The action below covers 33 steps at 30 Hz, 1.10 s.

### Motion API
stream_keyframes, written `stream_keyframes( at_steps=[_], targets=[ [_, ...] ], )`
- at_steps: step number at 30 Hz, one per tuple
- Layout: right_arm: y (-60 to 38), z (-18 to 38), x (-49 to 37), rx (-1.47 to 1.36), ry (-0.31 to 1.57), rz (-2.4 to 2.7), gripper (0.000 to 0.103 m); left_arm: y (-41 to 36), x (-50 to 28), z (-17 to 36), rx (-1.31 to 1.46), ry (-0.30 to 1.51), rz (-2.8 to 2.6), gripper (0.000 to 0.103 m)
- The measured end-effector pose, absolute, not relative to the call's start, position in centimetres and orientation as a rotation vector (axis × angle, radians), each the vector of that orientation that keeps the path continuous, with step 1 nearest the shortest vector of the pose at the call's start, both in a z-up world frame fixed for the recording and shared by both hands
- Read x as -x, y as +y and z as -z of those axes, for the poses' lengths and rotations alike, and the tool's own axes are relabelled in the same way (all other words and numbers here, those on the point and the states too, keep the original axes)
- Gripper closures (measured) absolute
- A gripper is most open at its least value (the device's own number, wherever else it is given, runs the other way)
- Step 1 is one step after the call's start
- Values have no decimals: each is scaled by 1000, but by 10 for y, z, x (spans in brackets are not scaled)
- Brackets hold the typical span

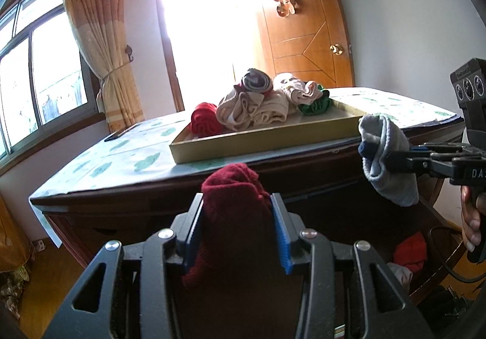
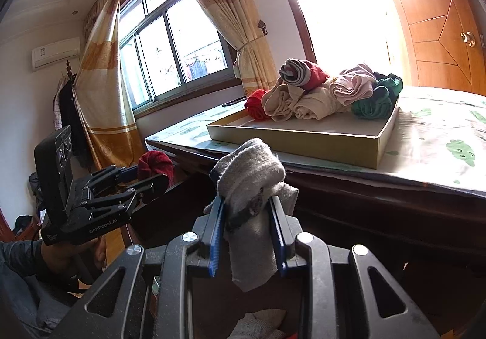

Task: Take underwear out of drawer
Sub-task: 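Carry both held items over the beige tray and lower them in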

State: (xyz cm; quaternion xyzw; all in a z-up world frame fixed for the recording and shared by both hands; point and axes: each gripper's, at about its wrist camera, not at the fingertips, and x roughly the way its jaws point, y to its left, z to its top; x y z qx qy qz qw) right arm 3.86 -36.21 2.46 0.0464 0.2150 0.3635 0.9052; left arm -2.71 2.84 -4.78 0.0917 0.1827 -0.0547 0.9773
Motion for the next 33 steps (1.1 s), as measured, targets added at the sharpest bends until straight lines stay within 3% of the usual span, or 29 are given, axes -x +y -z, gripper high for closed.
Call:
stream_keyframes(
  at_steps=[33],
  targets=[
    [-382, -73, -44, -152, 333, -730, 72, -3, 1, 2, -248, 310, 166, 62]
  ],
)
